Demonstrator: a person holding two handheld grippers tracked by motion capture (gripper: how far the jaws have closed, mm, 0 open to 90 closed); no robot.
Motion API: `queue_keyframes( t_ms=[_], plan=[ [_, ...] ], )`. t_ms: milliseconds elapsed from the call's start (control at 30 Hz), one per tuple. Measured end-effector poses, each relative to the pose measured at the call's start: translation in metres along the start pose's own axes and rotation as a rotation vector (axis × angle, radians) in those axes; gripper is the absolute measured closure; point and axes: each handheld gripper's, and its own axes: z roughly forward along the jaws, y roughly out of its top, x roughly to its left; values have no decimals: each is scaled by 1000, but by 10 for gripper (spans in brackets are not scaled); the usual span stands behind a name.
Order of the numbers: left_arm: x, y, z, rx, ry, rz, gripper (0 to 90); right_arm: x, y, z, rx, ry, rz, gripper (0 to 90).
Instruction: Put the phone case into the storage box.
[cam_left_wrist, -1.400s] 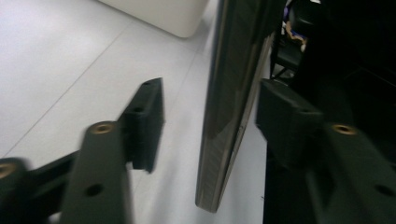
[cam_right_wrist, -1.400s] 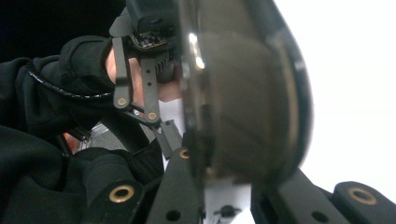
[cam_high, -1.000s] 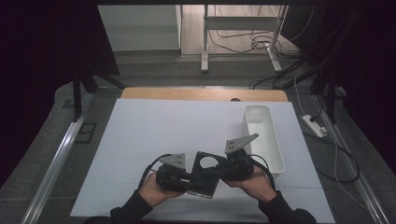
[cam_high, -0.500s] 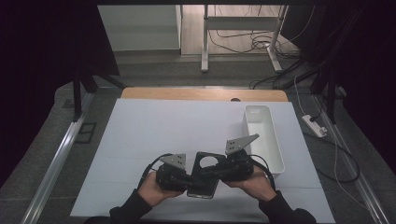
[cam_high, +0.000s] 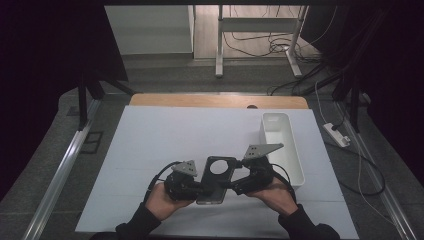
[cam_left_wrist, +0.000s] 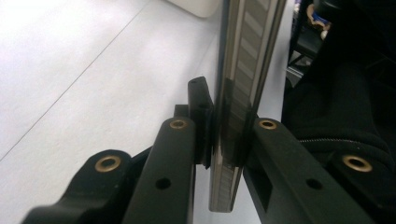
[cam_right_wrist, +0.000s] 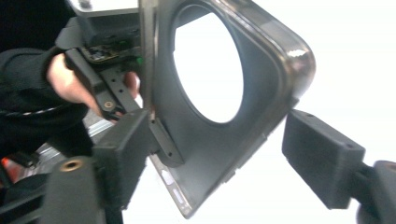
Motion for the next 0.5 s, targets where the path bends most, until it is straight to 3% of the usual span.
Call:
queue_keyframes(
  t_ms=[233, 500],
  plan=[
    [0, 0, -2, -3, 64, -43, 841, -5, -1, -3, -4, -93, 32, 44],
    [0, 1, -1, 23, 138, -63, 841, -8, -1, -7, -7, -177, 24, 0]
  ],
)
